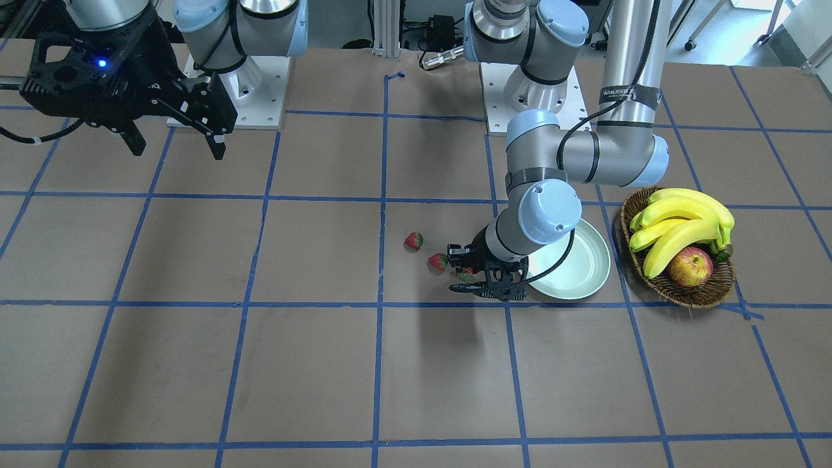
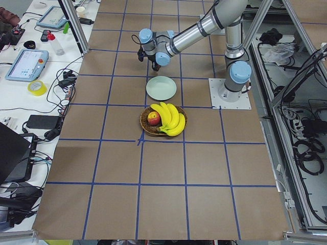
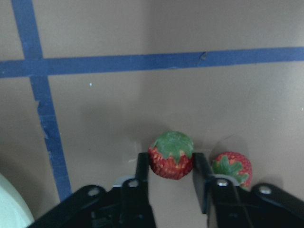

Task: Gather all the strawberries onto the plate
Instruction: 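Lower the left gripper onto the strawberry nearest the plate and grasp it, then lift the strawberry over the plate with the left gripper and release it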

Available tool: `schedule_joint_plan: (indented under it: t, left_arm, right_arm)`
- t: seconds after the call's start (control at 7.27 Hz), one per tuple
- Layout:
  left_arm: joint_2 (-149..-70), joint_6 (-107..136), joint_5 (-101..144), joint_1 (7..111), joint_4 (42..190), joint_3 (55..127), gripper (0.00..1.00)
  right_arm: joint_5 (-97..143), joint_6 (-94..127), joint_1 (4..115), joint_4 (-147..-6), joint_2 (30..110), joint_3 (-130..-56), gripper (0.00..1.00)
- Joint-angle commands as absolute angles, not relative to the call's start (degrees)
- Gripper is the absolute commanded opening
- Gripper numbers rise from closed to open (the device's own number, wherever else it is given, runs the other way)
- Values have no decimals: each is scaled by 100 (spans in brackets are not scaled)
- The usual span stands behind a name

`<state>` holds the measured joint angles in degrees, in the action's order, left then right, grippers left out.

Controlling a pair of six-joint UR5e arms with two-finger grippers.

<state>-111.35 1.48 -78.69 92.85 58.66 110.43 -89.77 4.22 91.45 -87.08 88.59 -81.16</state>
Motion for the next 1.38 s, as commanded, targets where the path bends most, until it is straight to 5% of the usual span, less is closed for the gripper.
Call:
schedule_joint_plan:
  t: [0.0,0.41,1.24]
  left_arm:
    - [-11074,158,-7901,9273,6010,10612,0]
    - [-10943,-51,-8723,9020,7695,9293,0]
    - [-11065,-1477,-9753,7709,7681,9983,0]
  right_arm:
    - [-8974,422,9176,-8710,8859,-8112,100]
    - [-8982,422,9167,-8675,8921,-8104,100]
    - [-8956,422,9176,-8684,8921,-8112,100]
